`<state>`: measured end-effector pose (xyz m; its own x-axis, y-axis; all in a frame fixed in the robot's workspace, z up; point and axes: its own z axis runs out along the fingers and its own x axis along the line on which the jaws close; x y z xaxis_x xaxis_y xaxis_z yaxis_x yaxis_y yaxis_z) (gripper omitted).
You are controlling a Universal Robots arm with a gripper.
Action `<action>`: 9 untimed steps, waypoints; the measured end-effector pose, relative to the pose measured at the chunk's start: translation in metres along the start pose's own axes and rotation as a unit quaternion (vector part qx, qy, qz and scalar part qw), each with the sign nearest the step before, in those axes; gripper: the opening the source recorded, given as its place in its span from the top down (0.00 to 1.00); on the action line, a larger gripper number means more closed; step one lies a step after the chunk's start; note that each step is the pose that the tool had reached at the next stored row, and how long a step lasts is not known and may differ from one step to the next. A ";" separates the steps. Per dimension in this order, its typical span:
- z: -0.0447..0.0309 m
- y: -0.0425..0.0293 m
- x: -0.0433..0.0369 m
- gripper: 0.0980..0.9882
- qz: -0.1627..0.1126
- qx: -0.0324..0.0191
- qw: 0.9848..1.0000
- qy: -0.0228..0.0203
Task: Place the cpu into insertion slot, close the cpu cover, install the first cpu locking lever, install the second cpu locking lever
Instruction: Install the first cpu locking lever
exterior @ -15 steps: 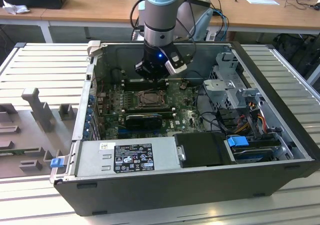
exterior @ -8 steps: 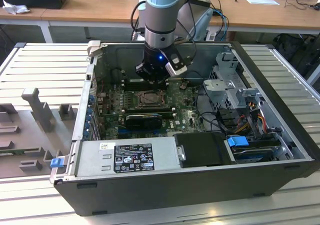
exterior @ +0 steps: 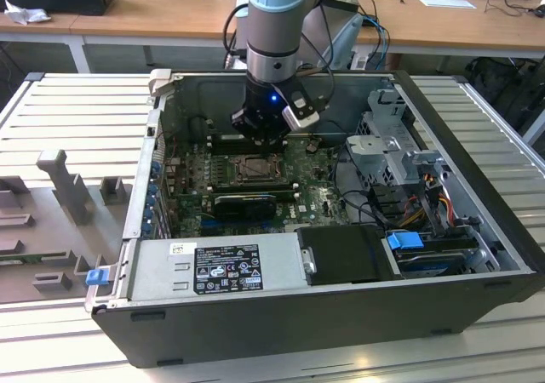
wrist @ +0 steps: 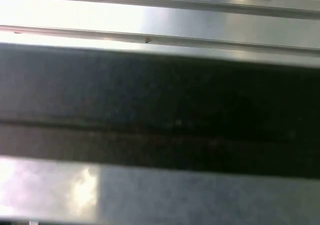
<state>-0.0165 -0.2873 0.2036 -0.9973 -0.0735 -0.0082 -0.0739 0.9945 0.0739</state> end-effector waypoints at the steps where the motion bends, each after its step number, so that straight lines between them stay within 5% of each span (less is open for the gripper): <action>1: 0.0004 -0.0001 -0.0001 0.99 0.000 0.000 1.000 0.000; 9: 0.0031 -0.0002 -0.0009 0.99 0.000 -0.006 1.000 0.000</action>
<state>-0.0156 -0.2872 0.2005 -0.9973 -0.0733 -0.0092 -0.0738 0.9936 0.0855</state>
